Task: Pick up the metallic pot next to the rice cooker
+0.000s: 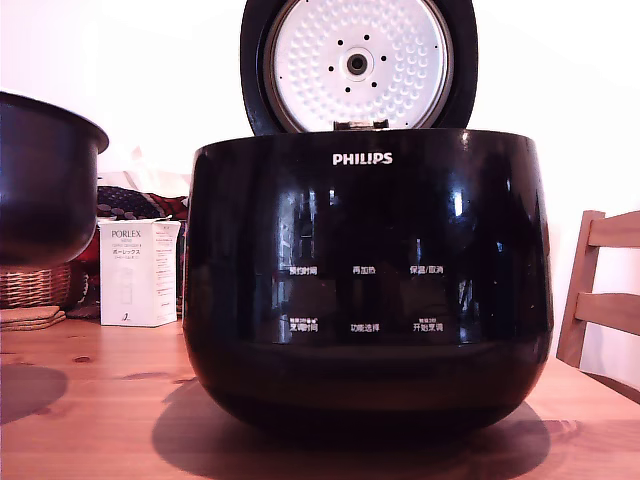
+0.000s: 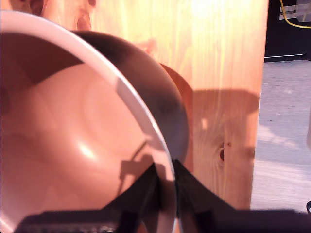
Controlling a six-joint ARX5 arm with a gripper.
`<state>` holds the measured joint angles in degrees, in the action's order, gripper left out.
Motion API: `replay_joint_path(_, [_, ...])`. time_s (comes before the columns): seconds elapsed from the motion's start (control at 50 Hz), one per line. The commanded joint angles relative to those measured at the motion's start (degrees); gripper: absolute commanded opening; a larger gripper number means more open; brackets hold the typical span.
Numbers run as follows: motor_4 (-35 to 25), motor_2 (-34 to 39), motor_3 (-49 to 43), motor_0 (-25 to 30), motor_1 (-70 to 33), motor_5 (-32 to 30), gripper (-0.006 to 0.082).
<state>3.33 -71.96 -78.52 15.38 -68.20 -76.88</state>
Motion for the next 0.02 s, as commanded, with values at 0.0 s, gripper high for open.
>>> replay_joint_path(0.0, [0.15, 0.22, 0.92, 0.13, 1.46, 0.22, -0.0024])
